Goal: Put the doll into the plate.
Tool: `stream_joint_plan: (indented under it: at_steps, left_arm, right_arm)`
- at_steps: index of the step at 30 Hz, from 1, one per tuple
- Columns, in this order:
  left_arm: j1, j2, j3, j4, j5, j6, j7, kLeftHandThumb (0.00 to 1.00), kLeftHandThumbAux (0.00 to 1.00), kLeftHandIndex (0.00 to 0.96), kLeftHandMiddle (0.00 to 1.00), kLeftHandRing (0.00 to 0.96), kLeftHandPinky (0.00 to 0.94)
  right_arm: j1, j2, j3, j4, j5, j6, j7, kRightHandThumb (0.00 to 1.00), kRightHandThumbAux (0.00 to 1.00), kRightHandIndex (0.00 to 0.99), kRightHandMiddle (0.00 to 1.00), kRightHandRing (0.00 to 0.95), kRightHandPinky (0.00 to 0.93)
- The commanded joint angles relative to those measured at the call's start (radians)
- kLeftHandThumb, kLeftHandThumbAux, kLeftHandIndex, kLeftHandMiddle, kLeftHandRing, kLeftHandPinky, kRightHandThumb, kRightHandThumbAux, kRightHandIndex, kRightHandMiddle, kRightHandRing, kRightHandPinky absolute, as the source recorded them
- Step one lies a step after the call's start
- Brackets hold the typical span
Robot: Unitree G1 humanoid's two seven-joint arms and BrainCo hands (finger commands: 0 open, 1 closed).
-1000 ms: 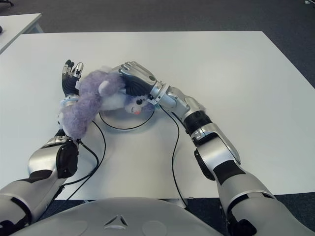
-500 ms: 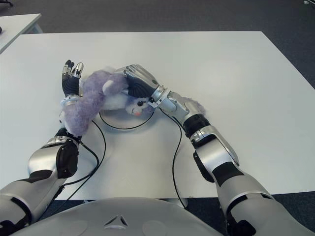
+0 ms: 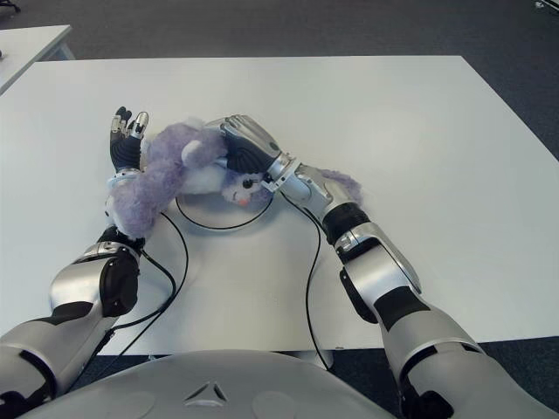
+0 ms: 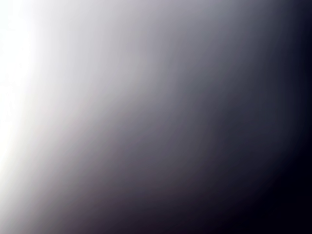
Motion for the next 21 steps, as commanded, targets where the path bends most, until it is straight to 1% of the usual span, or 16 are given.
stream_joint_plan:
  at_steps: [1,2,3,4,5,6,7,8,9,10,13,14,16,21]
  left_arm:
    - [0.269,-0.101,0.002,0.142,-0.011,0.058,0.003,0.000,0.537,0.030,0.069,0.027,0.000]
    - [0.269,-0.101,0.001,0.142,-0.009,0.058,0.004,0.000,0.536,0.030,0.068,0.026,0.000]
    - [0.269,-0.101,0.000,0.143,-0.009,0.059,0.005,0.000,0.538,0.030,0.066,0.025,0.000]
    - [0.268,-0.101,-0.001,0.143,-0.007,0.059,0.006,0.000,0.538,0.030,0.066,0.025,0.000]
    - [0.268,-0.101,-0.002,0.143,-0.007,0.059,0.006,0.000,0.540,0.029,0.064,0.024,0.000]
    - [0.268,-0.101,-0.002,0.143,-0.006,0.059,0.007,0.000,0.540,0.029,0.064,0.024,0.000]
    - [0.268,-0.101,-0.003,0.143,-0.006,0.059,0.007,0.000,0.541,0.029,0.063,0.024,0.000]
    - [0.268,-0.101,-0.003,0.143,-0.005,0.059,0.007,0.000,0.542,0.029,0.063,0.024,0.000]
    - [0.268,-0.101,-0.004,0.143,-0.005,0.059,0.007,0.000,0.544,0.028,0.062,0.024,0.000]
    - [0.268,-0.101,-0.004,0.143,-0.005,0.059,0.007,0.000,0.544,0.027,0.062,0.024,0.000]
    - [0.268,-0.102,-0.004,0.143,-0.004,0.059,0.008,0.000,0.545,0.026,0.061,0.025,0.000]
    - [0.268,-0.102,-0.004,0.143,-0.005,0.060,0.008,0.000,0.545,0.026,0.061,0.025,0.000]
    - [0.268,-0.102,-0.002,0.143,-0.006,0.062,0.008,0.000,0.544,0.026,0.061,0.025,0.000]
    - [0.266,-0.103,0.000,0.144,-0.008,0.068,0.008,0.000,0.539,0.026,0.061,0.023,0.000]
  right_arm:
    - [0.062,-0.020,0.056,0.064,-0.064,0.089,0.060,0.675,0.721,0.417,0.565,0.601,0.603]
    - [0.061,-0.021,0.057,0.062,-0.062,0.093,0.070,0.672,0.723,0.412,0.526,0.564,0.574]
    - [0.060,-0.023,0.058,0.061,-0.060,0.097,0.078,0.341,0.614,0.273,0.409,0.496,0.527]
    - [0.059,-0.024,0.059,0.058,-0.056,0.103,0.090,0.281,0.596,0.250,0.389,0.484,0.519]
    - [0.059,-0.025,0.060,0.056,-0.054,0.106,0.098,0.209,0.559,0.154,0.284,0.353,0.407]
    - [0.059,-0.026,0.061,0.055,-0.051,0.111,0.109,0.190,0.550,0.129,0.258,0.320,0.378]
    - [0.058,-0.026,0.062,0.054,-0.049,0.115,0.117,0.175,0.533,0.100,0.190,0.230,0.279]
    - [0.058,-0.027,0.065,0.053,-0.048,0.120,0.127,0.162,0.521,0.077,0.138,0.162,0.202]
    - [0.057,-0.028,0.066,0.052,-0.047,0.124,0.135,0.137,0.498,0.041,0.055,0.060,0.058]
    - [0.057,-0.028,0.068,0.052,-0.046,0.127,0.139,0.130,0.493,0.032,0.034,0.034,0.022]
    - [0.056,-0.031,0.073,0.049,-0.046,0.136,0.157,0.113,0.468,0.003,0.003,0.002,0.000]
    - [0.054,-0.034,0.077,0.048,-0.047,0.138,0.167,0.112,0.466,0.001,0.001,0.000,0.000]
    - [0.051,-0.039,0.081,0.046,-0.048,0.140,0.180,0.101,0.416,0.000,0.000,0.000,0.000]
    - [0.049,-0.047,0.084,0.038,-0.046,0.142,0.195,0.102,0.373,0.000,0.000,0.000,0.000]
